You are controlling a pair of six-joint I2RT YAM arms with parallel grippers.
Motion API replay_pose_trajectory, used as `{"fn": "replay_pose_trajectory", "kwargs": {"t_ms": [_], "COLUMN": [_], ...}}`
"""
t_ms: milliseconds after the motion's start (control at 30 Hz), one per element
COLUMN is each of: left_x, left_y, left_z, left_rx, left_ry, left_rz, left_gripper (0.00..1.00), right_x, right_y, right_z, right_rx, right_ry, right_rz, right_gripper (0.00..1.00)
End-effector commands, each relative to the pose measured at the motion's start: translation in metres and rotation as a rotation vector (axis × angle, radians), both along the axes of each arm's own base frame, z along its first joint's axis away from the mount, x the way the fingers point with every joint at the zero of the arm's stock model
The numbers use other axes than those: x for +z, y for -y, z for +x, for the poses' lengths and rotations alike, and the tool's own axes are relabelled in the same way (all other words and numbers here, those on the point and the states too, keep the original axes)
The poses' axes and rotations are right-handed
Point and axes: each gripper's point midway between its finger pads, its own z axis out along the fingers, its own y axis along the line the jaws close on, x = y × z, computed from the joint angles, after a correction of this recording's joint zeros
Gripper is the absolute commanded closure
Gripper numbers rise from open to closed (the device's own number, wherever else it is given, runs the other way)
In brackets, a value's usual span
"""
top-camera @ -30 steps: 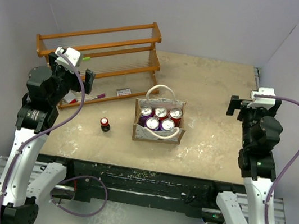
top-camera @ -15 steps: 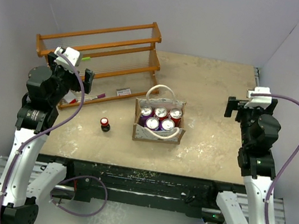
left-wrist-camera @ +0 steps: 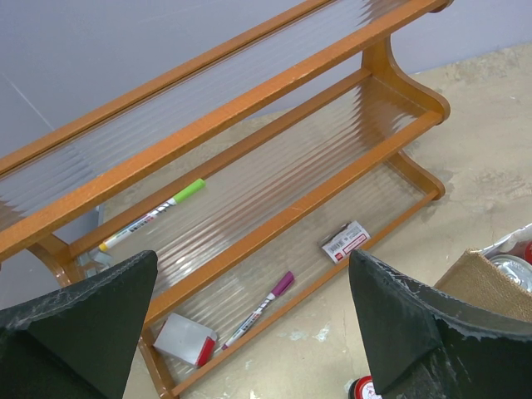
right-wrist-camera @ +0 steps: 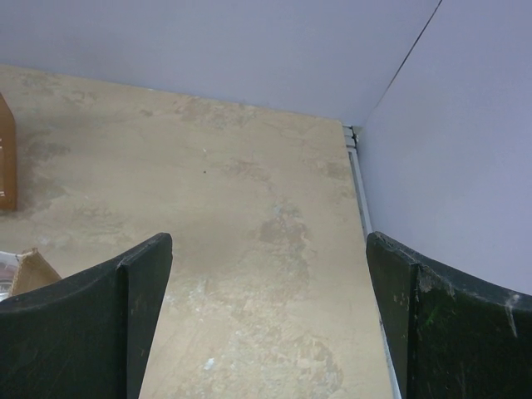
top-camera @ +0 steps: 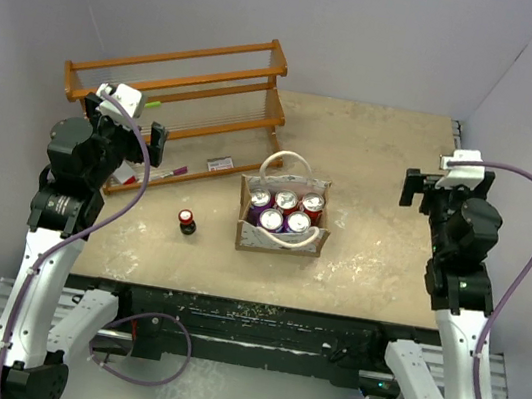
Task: Place the beverage into the canvas bag
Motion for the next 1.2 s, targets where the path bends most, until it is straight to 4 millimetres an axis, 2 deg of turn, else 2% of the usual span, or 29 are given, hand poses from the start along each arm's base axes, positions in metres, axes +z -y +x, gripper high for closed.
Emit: {"fn": "replay_pose_trajectory", "kwargs": {"t_ms": [0, 33, 133, 367, 467, 667, 867, 1167], "left_x": [0.029, 0.031, 0.038, 0.045, 0.05, 0.059, 0.056, 0.044], "left_y": [-0.005, -0.005, -0.01, -0.017, -0.02, -0.025, -0.025, -0.018], "left_z": [0.0, -0.001, -0.002, -0.007, -0.009, -0.013, -0.016, -0.012], "left_rx": [0.03, 0.034, 0.058, 0.095, 0.107, 0.131, 0.126, 0.087], "left_ry": [0.071, 0.075, 0.093, 0.114, 0.119, 0.13, 0.125, 0.102], "left_rz": [-0.023, -0.022, -0.017, -0.006, -0.005, 0.001, 0.007, -0.002], "left_gripper": [0.01, 0.01, 0.01, 0.01, 0.01, 0.01, 0.01, 0.01], "right_x": [0.039, 0.053, 0.066, 0.083, 0.076, 0.042, 0.045, 0.039], "right_y": [0.006, 0.006, 0.005, 0.002, -0.002, 0.0, 0.006, 0.003], "right_z": [0.001, 0.0, 0.005, 0.012, 0.009, 0.006, -0.002, 0.0], "right_rx": [-0.032, -0.034, -0.031, -0.021, 0.003, -0.007, -0.031, -0.015], "right_ry": [0.076, 0.1, 0.102, 0.133, 0.145, 0.105, 0.121, 0.106], "right_rz": [-0.001, -0.005, -0.009, -0.004, 0.007, 0.005, -0.004, -0.01], "right_gripper": [0.0, 0.0, 0.0, 0.0, 0.0, 0.0, 0.0, 0.0]}}
